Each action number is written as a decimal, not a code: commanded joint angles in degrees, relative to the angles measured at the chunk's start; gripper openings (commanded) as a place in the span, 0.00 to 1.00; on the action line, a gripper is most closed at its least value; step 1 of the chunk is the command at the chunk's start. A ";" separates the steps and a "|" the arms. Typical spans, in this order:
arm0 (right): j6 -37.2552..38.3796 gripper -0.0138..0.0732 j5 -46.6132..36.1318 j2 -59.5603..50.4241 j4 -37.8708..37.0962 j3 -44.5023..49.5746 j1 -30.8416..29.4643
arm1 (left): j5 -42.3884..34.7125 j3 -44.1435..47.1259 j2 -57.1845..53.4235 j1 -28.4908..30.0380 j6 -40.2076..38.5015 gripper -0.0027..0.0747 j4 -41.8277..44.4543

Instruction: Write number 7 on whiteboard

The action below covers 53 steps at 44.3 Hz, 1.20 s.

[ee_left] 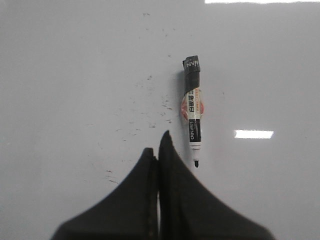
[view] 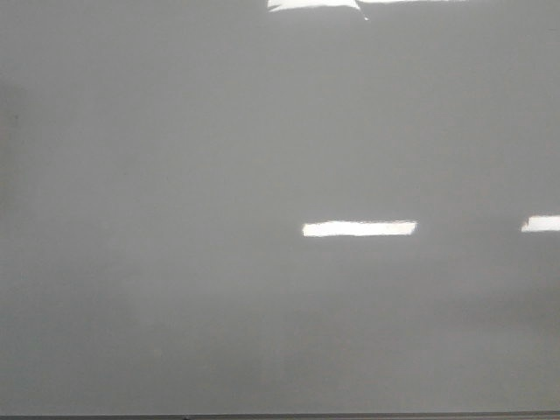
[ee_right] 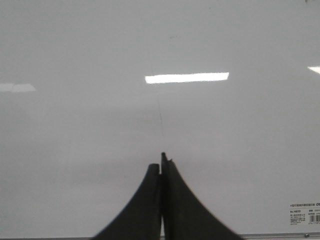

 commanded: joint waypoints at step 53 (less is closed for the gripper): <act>0.84 0.48 4.63 19.83 -0.37 -28.12 -0.35 | 0.94 -23.65 23.36 0.05 0.00 0.59 3.90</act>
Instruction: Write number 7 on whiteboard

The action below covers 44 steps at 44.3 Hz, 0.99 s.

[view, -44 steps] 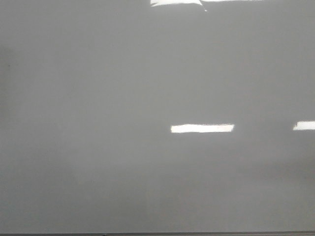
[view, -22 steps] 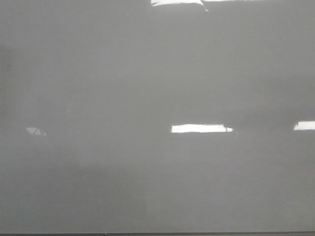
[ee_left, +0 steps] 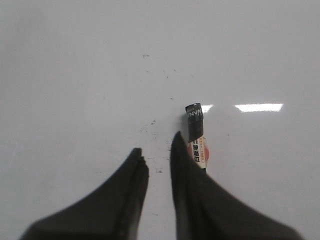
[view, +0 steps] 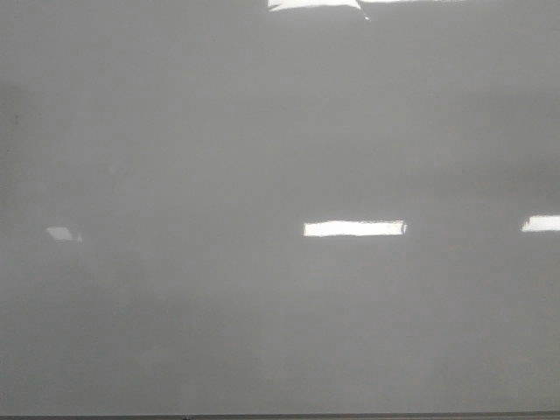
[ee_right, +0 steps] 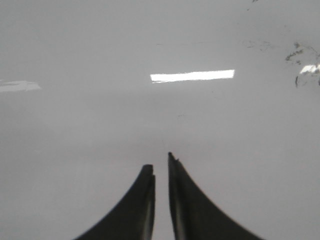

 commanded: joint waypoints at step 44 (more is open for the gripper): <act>0.00 0.83 -6.65 0.92 -0.37 -2.16 -0.35 | -25.64 -9.73 52.94 -9.14 -0.02 0.79 -10.70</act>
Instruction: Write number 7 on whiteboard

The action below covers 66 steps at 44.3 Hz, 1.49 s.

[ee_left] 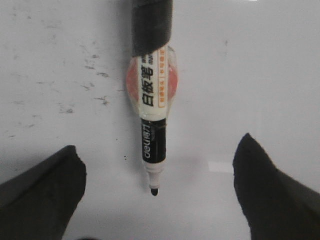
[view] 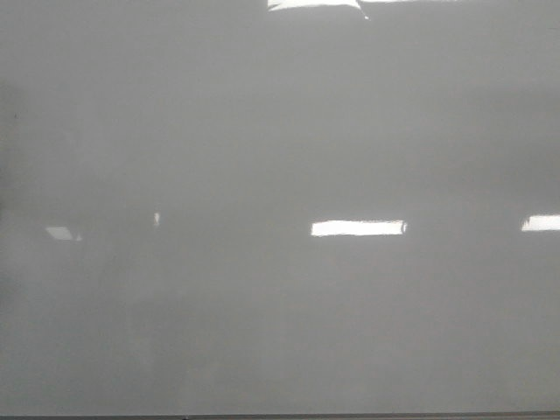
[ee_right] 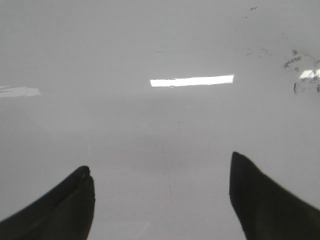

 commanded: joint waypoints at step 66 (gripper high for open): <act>-6.35 0.83 3.86 6.66 0.16 -8.08 0.88 | 34.28 -17.62 -0.18 -12.56 1.43 0.01 14.22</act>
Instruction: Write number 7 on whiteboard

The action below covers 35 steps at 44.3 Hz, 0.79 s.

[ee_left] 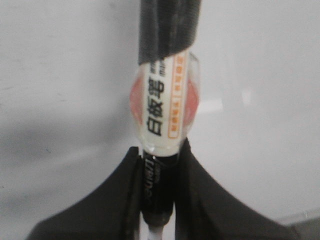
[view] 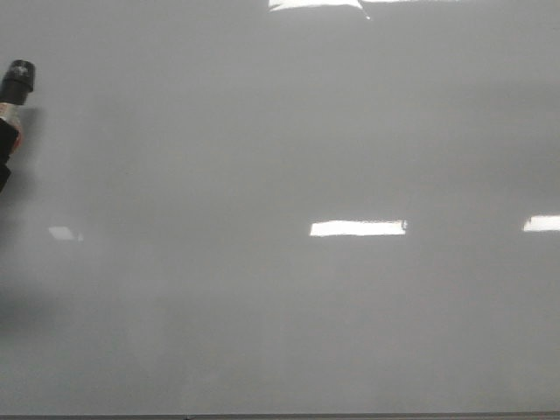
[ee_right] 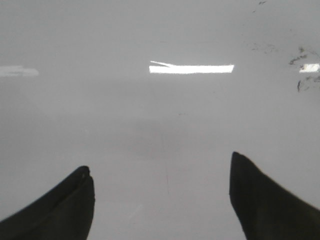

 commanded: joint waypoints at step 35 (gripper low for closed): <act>-35.74 0.83 16.38 32.00 18.35 -27.17 44.80 | 9.13 -8.65 -9.44 -41.68 29.74 0.01 4.30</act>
